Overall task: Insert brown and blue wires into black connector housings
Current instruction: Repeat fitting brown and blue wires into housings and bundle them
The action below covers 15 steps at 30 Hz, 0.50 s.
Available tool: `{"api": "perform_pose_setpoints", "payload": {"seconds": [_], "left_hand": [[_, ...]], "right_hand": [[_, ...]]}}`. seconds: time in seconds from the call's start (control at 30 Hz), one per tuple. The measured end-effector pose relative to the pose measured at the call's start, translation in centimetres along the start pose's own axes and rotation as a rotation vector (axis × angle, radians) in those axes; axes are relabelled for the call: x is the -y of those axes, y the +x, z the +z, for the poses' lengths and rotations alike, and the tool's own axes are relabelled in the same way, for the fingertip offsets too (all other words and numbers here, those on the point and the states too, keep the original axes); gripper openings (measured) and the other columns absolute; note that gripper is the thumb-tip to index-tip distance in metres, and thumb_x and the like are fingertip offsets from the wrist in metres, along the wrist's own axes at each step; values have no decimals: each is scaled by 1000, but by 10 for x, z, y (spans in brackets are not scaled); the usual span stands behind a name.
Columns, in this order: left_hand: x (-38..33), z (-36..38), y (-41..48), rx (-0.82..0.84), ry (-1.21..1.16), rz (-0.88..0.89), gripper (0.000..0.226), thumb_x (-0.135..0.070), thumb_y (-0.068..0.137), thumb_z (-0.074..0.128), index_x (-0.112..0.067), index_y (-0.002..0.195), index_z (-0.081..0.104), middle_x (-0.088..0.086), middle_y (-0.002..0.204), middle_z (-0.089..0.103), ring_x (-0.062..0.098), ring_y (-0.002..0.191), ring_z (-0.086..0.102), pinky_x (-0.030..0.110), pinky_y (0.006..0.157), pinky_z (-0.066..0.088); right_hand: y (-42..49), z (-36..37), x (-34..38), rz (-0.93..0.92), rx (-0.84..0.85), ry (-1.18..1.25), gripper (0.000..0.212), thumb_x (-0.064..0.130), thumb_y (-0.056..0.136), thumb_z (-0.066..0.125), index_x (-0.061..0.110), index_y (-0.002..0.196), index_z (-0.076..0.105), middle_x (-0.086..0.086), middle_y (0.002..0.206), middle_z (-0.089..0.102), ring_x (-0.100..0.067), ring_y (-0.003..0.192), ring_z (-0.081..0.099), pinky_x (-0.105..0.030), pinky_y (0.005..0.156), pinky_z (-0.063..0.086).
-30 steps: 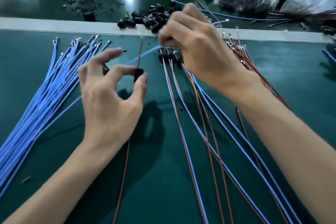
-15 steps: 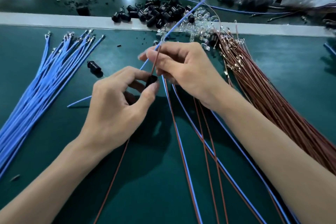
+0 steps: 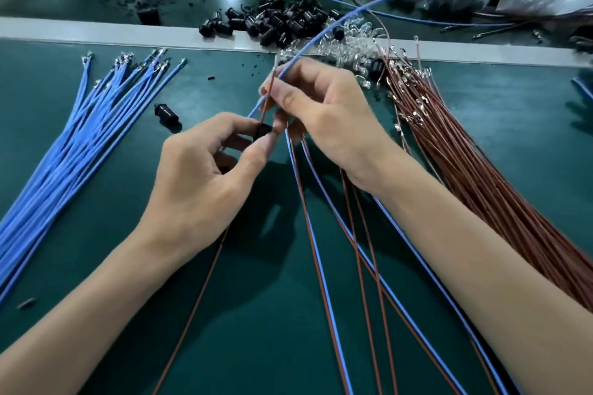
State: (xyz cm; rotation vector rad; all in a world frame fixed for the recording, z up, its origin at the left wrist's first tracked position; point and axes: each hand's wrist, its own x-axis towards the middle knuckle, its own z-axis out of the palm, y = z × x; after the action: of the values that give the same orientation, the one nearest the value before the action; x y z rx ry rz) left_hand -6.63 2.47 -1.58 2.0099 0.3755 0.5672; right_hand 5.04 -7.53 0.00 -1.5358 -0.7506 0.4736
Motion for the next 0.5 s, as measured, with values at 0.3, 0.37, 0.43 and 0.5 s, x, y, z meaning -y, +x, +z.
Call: {"api": "perform_pose_setpoints", "payload": {"seconds": [0.3, 0.37, 0.43, 0.5], "left_hand": [[1, -2, 2, -6, -127, -84, 12, -37, 82, 62, -28, 87, 68, -3, 85, 71, 16, 74, 67, 14, 61, 50], [2, -1, 1, 2, -115, -84, 11, -38, 81, 62, -30, 86, 67, -4, 86, 71, 15, 75, 67, 18, 64, 51], [2, -1, 2, 3, -109, -78, 10, -36, 81, 62, -30, 87, 66, -5, 86, 72, 15, 77, 67, 20, 66, 52], [1, -2, 2, 3, -105, -68, 7, -35, 82, 63, -30, 87, 66, -6, 85, 72, 13, 76, 67, 19, 66, 51]], "right_hand": [[7, -21, 12, -77, -165, 233, 21, 6, 102, 33, 13, 84, 39, -2, 65, 65, -16, 49, 62, -21, 46, 45], [5, -18, 11, -78, -110, 176, 21, 4, 101, 35, 13, 84, 41, -6, 67, 64, -17, 50, 62, -22, 47, 46], [4, -14, 9, -79, -56, 102, 21, 2, 101, 35, 13, 83, 40, -9, 69, 63, -19, 51, 63, -24, 49, 47], [4, -13, 8, -85, -30, 48, 22, 2, 101, 35, 14, 83, 40, -11, 71, 63, -20, 51, 63, -26, 50, 47]]}}
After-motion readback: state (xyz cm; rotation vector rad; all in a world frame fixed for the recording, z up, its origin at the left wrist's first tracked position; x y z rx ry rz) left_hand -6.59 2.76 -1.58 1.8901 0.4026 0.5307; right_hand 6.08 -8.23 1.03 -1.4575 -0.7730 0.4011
